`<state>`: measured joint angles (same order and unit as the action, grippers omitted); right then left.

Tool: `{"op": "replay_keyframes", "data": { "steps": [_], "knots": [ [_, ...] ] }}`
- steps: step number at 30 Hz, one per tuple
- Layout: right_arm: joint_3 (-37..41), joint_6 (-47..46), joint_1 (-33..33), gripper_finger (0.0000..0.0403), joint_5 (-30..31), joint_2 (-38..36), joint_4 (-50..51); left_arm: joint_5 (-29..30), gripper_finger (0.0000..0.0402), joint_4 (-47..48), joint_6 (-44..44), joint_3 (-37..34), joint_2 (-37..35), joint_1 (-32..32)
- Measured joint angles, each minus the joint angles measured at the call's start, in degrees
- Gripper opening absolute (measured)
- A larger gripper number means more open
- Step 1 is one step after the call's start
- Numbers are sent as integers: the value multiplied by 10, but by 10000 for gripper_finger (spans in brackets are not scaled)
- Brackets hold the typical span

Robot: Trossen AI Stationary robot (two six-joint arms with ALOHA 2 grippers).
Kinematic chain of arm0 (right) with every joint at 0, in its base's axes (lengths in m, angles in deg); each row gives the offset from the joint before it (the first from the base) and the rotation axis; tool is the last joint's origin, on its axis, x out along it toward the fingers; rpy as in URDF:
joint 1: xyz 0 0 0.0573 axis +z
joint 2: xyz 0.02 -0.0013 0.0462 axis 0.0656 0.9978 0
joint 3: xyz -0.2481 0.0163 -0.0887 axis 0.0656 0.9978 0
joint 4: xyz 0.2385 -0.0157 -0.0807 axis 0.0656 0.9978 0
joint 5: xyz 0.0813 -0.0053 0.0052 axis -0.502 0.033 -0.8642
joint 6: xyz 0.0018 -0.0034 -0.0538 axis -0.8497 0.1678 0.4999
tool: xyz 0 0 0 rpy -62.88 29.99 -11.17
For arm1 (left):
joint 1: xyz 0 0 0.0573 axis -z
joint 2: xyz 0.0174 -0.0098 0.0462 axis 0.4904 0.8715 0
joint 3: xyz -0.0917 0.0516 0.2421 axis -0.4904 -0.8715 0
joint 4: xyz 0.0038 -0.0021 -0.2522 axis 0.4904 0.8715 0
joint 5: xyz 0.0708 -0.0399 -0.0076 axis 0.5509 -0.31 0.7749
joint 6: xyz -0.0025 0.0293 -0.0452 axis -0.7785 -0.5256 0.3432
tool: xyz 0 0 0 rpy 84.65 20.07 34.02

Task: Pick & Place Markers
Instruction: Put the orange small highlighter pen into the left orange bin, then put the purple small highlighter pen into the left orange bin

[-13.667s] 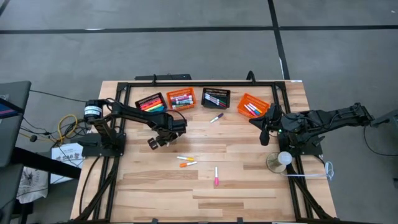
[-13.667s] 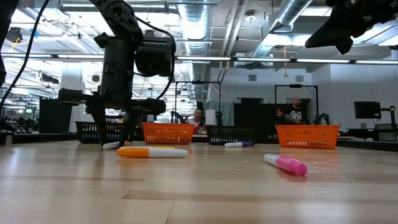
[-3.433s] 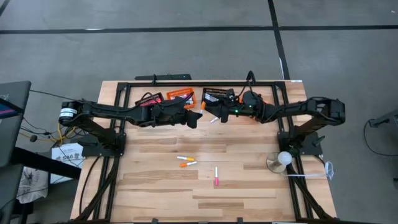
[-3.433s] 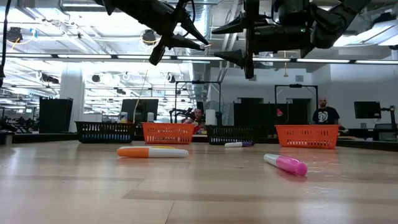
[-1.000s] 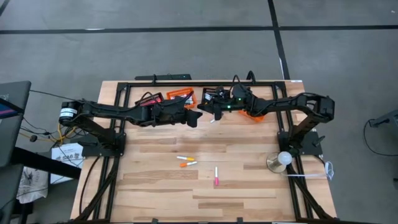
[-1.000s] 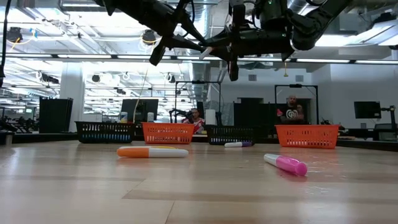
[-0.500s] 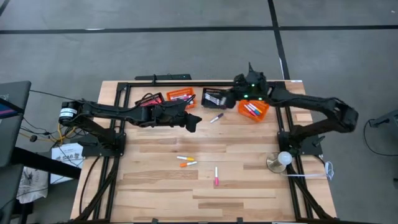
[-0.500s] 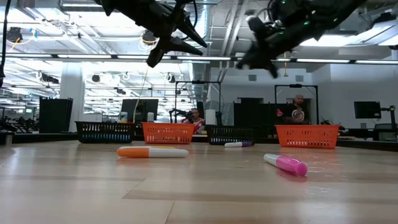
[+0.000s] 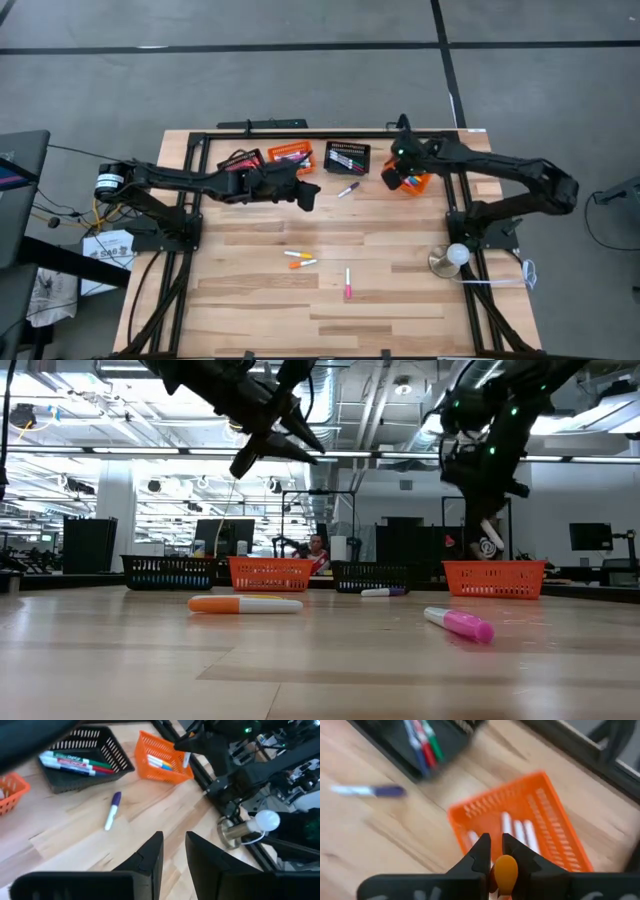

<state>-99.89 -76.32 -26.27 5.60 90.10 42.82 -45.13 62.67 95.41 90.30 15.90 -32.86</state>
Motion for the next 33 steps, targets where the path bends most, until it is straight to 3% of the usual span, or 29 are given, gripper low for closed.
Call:
{"op": "replay_keyframes", "data": {
  "steps": [8,12,18,26,33],
  "knots": [
    [-1,3,27,28,79,109,50,0,81,0,6,-25,0,0],
    [-11,3,31,26,85,157,53,0,81,-2,6,-25,0,0],
    [-30,7,29,63,89,205,54,0,81,-3,2,-25,0,-1],
    [-31,12,30,88,88,214,58,0,81,-3,1,-25,0,-3],
    [-31,21,30,118,102,153,68,0,81,-2,1,-25,0,-8]
  ]
}}
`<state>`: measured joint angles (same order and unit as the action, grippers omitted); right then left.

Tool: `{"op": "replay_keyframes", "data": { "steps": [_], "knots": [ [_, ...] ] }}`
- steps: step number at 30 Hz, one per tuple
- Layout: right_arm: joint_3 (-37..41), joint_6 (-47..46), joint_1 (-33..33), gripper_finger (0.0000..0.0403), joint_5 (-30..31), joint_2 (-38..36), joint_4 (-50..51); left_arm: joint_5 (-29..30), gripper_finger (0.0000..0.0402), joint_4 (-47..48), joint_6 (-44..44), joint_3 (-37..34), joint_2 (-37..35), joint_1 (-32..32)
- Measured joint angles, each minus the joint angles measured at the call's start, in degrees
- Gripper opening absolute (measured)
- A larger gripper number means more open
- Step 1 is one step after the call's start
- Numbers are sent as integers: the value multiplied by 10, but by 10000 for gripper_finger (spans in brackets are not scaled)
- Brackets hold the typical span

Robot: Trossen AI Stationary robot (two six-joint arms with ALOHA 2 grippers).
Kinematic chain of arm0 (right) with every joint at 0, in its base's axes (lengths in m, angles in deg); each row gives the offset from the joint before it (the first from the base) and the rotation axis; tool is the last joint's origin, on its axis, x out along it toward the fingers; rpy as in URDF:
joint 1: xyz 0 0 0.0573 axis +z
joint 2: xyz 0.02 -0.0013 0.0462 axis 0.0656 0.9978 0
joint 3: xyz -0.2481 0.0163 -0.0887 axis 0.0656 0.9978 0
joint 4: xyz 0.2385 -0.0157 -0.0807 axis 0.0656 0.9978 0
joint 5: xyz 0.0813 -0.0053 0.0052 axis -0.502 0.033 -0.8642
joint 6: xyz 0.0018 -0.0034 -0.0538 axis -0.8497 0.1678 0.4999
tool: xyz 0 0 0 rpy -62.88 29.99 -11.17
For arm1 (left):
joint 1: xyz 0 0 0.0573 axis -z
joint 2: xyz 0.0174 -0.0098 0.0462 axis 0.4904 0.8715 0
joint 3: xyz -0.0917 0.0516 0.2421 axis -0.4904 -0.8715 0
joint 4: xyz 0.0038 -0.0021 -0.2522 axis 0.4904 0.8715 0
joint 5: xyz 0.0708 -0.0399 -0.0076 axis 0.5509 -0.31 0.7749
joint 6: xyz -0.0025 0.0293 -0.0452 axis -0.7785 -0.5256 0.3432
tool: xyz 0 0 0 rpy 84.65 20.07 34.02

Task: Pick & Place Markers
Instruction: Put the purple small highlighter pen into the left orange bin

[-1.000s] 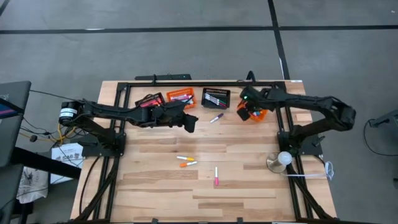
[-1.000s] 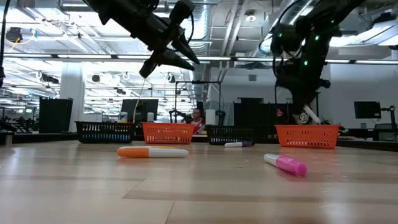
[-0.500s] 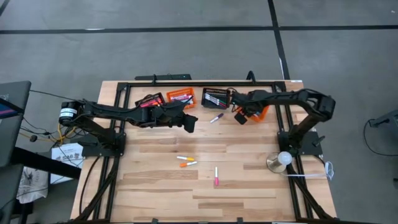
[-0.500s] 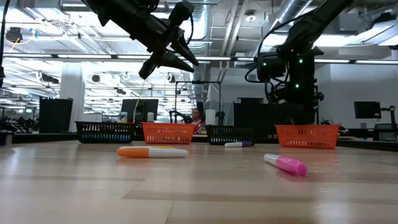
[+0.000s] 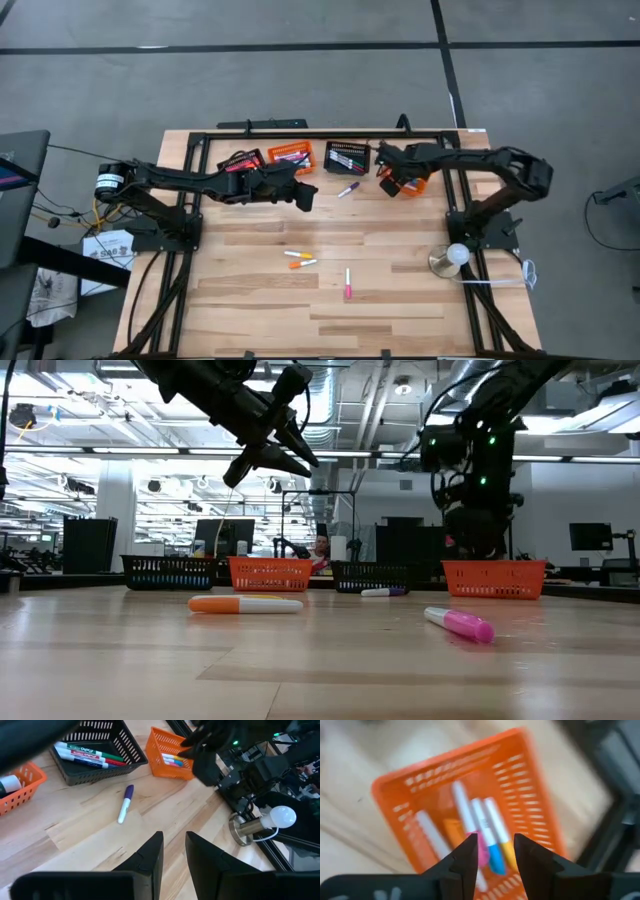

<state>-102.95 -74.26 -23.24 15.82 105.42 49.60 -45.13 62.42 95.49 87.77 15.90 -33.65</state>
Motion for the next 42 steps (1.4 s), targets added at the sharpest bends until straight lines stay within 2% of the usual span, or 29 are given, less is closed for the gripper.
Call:
{"op": "replay_keyframes", "data": {
  "steps": [4,7,10,16,20,24,30,35,42],
  "knots": [
    [0,-28,2,115,38,-71,13,0,81,0,0,0,0,0],
    [0,-38,6,106,30,-144,16,0,81,0,0,0,0,0],
    [0,-39,25,99,-14,-221,4,0,81,0,0,0,0,0],
    [0,-25,99,98,-160,-340,-86,0,81,0,-16,0,0,1],
    [0,-21,164,98,-177,-368,-119,-1,81,0,-43,0,0,9],
    [0,14,225,98,-177,-355,-141,-1,81,0,-66,0,0,19],
    [0,67,278,98,-167,-284,-191,-1,81,0,-87,0,0,24],
    [0,97,279,98,-158,-217,-217,-1,81,3,-96,0,0,27],
    [0,140,238,98,-159,-127,-231,-1,81,2,-92,-35,-14,26]
  ]
}}
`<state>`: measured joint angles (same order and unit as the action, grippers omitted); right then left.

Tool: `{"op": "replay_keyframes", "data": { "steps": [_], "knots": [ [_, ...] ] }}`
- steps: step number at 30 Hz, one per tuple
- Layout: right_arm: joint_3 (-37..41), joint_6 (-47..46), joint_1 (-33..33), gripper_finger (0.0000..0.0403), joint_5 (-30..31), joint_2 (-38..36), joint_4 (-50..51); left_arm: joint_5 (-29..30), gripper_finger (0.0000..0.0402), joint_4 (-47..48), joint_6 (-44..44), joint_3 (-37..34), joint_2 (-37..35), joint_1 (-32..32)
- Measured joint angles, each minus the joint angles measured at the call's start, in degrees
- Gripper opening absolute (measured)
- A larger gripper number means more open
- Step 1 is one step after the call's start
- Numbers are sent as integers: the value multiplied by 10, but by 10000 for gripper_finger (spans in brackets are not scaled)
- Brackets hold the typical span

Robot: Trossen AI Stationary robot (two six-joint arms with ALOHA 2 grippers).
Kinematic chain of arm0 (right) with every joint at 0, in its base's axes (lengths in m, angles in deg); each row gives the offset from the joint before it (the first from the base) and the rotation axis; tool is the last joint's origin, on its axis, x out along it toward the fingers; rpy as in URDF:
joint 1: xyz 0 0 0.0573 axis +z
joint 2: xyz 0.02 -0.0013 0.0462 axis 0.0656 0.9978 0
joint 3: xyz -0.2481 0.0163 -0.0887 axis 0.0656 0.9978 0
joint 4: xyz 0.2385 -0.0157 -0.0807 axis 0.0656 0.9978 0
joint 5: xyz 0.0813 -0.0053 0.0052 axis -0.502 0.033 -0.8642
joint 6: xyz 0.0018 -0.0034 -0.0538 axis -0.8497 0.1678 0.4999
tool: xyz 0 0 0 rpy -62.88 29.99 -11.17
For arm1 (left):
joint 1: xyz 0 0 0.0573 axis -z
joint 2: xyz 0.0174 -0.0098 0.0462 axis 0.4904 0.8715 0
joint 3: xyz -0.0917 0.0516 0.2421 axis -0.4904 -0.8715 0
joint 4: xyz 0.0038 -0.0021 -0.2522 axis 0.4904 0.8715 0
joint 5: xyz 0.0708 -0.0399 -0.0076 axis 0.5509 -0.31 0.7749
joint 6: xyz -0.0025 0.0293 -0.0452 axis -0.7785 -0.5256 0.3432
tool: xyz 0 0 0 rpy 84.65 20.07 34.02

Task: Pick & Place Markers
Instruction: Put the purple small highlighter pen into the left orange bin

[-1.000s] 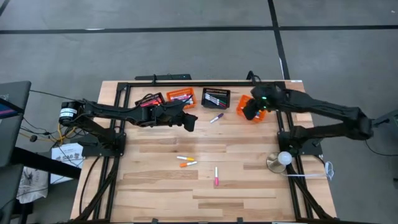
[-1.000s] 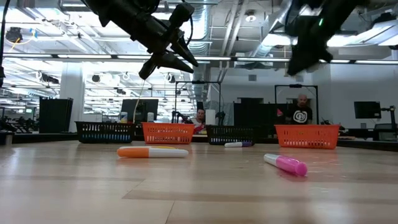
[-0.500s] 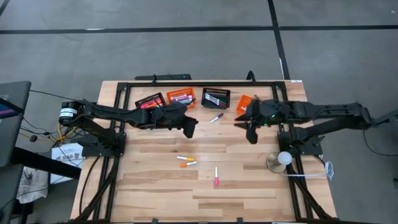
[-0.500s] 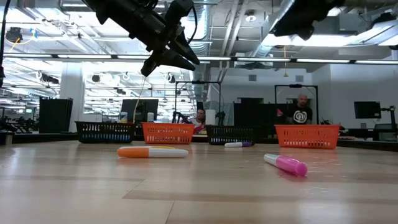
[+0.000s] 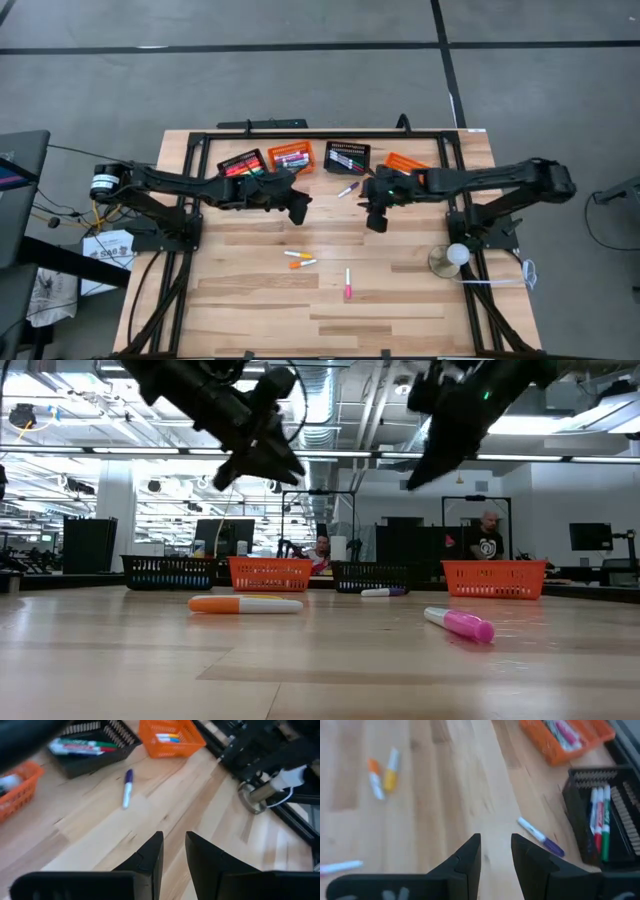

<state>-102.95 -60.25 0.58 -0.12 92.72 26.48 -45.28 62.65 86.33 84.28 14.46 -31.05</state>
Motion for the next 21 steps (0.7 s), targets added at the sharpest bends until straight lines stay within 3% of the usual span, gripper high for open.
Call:
{"op": "replay_keyframes", "data": {
  "steps": [5,14,21],
  "knots": [
    [-22,54,-43,114,-33,68,5,3,81,1,8,-44,-61,-10],
    [-152,153,-81,182,-47,222,98,33,81,-4,19,-125,-207,-16],
    [-238,226,-93,193,-42,306,171,45,81,-5,19,-173,-282,-16]
  ]
}}
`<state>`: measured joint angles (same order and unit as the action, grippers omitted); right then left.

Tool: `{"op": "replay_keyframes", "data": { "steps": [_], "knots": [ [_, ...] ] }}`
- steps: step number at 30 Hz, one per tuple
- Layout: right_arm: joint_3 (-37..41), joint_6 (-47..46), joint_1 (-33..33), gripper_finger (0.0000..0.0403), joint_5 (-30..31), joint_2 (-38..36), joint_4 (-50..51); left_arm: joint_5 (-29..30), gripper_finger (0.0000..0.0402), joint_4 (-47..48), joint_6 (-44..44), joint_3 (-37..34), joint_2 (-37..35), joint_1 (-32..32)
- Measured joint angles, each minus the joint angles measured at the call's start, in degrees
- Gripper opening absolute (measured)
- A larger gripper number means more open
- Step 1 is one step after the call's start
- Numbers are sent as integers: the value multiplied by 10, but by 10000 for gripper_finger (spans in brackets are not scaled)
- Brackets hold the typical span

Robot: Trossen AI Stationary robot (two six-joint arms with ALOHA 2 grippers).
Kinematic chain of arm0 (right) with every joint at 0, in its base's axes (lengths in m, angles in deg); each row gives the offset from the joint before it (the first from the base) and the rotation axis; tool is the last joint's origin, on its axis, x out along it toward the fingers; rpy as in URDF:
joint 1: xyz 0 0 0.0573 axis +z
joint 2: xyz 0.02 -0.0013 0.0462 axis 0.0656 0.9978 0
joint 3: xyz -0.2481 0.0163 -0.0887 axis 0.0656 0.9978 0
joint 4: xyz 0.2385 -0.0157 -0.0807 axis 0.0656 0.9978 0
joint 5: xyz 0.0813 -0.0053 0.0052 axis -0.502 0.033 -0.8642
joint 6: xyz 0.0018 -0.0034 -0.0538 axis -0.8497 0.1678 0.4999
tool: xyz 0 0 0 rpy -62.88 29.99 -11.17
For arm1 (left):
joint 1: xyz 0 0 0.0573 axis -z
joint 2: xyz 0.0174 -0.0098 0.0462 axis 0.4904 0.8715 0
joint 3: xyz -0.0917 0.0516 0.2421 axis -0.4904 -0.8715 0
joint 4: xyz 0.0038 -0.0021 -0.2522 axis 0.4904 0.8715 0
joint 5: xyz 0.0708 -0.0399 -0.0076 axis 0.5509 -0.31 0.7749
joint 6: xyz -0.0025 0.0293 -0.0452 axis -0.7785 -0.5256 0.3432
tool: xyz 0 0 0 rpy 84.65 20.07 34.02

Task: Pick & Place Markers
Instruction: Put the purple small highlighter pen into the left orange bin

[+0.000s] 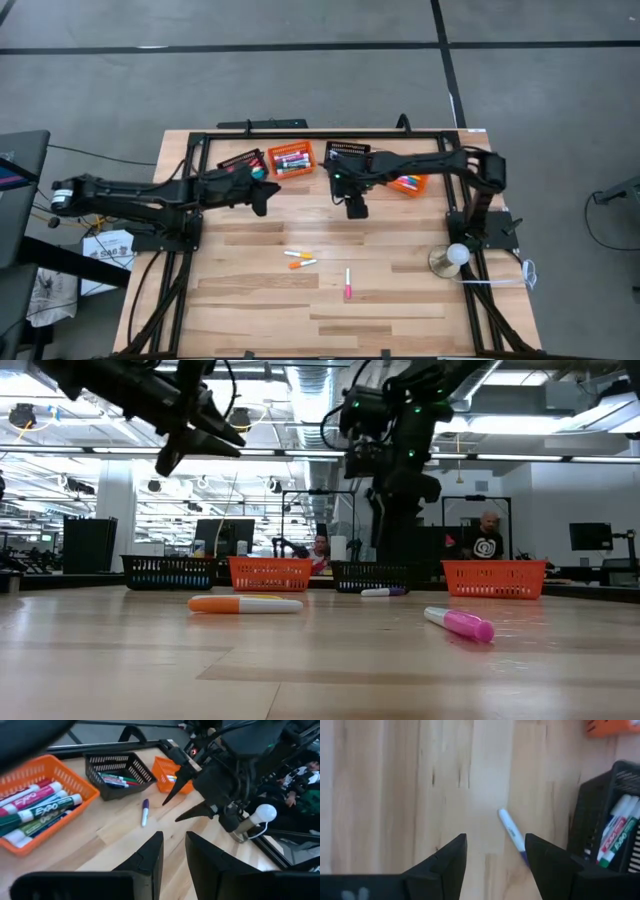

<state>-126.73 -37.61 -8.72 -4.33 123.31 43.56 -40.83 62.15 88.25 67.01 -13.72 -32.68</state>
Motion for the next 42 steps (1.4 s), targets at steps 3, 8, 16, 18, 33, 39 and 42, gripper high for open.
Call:
{"op": "replay_keyframes", "data": {
  "steps": [3,8,16,18,33,39,42],
  "knots": [
    [-22,25,-4,188,4,24,33,2,81,0,0,-13,-16,0],
    [-24,44,-20,181,9,45,56,3,81,2,-3,-30,-30,0],
    [-33,69,-35,186,10,73,71,8,81,-5,-7,-37,-22,-1],
    [-41,71,-34,188,9,79,59,9,81,-7,-8,-37,-23,-3],
    [-98,75,-59,191,13,164,78,16,81,-21,-22,-37,-24,-6],
    [-105,75,-69,177,8,172,91,16,81,-21,-22,-37,-24,-6],
    [-105,74,-71,157,4,173,95,16,81,-21,-22,-37,-24,-6]
  ]
}}
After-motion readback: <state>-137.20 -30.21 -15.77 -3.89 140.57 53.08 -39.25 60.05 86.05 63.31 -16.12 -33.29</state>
